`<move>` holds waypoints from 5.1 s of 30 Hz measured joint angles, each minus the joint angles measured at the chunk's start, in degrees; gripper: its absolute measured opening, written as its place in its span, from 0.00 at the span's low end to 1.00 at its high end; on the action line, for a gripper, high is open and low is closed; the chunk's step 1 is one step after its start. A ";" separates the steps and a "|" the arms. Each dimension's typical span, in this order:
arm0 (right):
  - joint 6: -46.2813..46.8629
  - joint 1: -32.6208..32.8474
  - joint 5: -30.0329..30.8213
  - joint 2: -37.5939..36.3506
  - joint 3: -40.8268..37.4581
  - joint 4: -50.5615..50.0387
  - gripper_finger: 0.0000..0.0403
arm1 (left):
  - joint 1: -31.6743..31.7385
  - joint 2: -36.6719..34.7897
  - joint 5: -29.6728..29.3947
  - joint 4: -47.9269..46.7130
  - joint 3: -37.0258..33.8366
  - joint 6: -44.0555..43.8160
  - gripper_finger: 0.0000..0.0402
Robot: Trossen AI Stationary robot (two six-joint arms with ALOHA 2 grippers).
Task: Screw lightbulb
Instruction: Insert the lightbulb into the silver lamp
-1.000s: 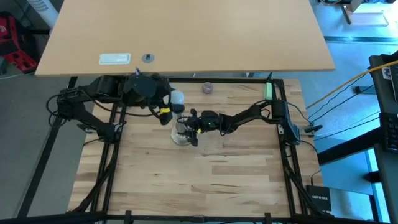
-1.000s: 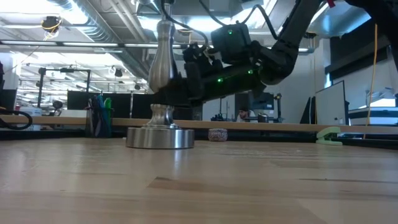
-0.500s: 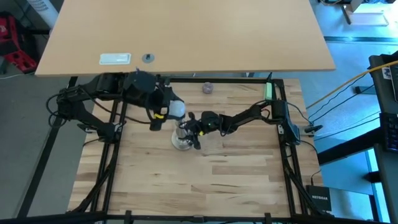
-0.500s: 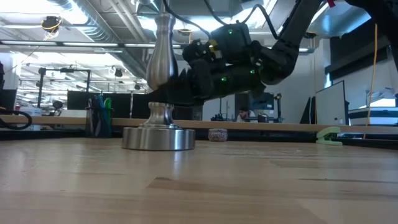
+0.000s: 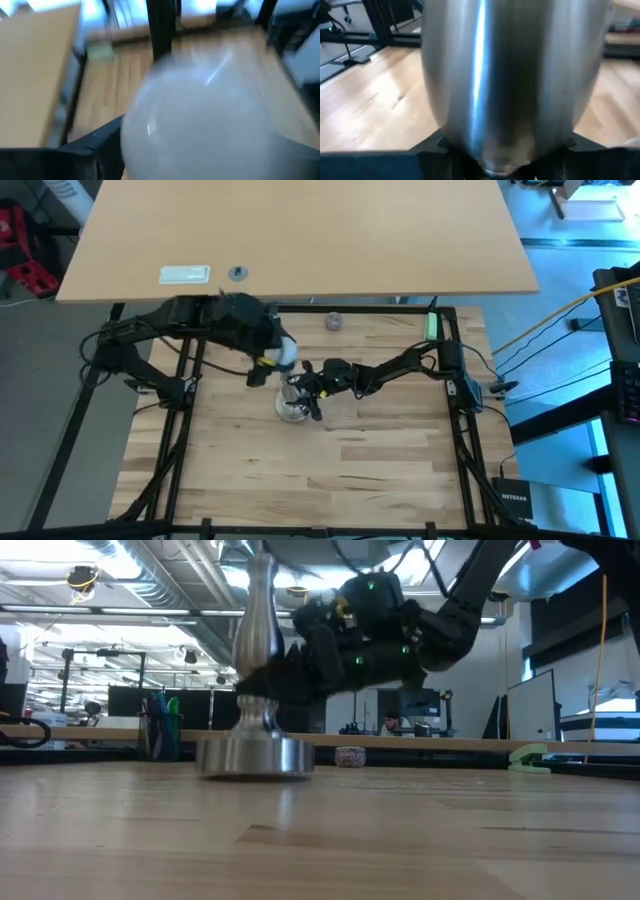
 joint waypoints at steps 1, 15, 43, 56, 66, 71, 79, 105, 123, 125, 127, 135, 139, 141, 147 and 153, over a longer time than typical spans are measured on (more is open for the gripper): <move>-0.46 0.07 0.22 -0.82 0.00 -0.04 0.40 | -0.07 0.33 0.08 0.90 -0.02 -0.23 0.76; -0.12 -0.01 2.16 -3.18 0.10 -1.86 0.40 | -0.13 -1.80 -0.75 0.61 0.33 -3.99 0.81; 0.27 -0.10 2.61 -3.20 -0.02 -2.55 0.40 | -0.76 -9.04 -1.38 -12.00 0.17 -13.40 0.81; 0.25 -0.10 3.18 -3.20 -0.05 -2.51 0.40 | -7.96 -34.63 -11.05 28.19 -47.71 -22.79 0.81; 0.27 -0.12 4.55 -3.20 -0.07 -2.44 0.40 | -10.29 -35.82 -11.12 56.21 -69.39 -27.01 0.81; 0.27 -0.12 4.58 -3.20 -0.07 -2.28 0.40 | -9.72 -32.86 -12.51 61.89 -71.05 -26.67 0.81; 0.27 -0.12 4.55 -3.20 -0.07 -2.31 0.40 | -7.67 -23.20 -14.48 74.63 -71.84 -20.80 0.81; 2.43 -0.17 5.67 -7.98 -0.01 -9.85 0.78 | -8.08 -17.62 -16.17 77.92 -71.93 -18.01 0.34; -6.38 -1.45 6.64 -37.85 0.37 -26.09 0.81 | -8.81 -17.54 -3.58 76.26 -71.72 -17.82 0.34; -5.23 -1.92 3.35 -37.21 2.50 -24.92 0.81 | -8.81 -17.22 -3.55 76.43 -71.69 -17.67 0.34; -4.58 -2.26 0.94 -36.29 5.72 -26.13 0.81 | -8.83 -16.59 -3.57 76.73 -71.57 -17.50 0.34; -4.72 -3.24 -8.42 -31.33 18.56 -34.34 0.81 | -8.83 -15.59 -3.53 76.86 -71.47 -17.56 0.34; -4.70 -3.09 -11.97 -29.65 19.95 -34.86 0.81 | -8.83 -15.72 -3.50 76.53 -71.52 -17.52 0.34; -4.69 -2.51 -11.94 -28.86 20.37 -34.20 0.81 | -8.83 -15.72 -3.50 76.47 -71.54 -17.54 0.34; -4.69 -2.41 -11.22 -27.09 22.20 -31.56 0.81 | -8.81 -15.70 -3.50 76.31 -71.59 -17.54 0.34; -4.60 -2.42 -14.12 -24.54 24.82 -31.41 0.80 | -8.81 -15.68 -3.50 76.27 -71.64 -17.54 0.34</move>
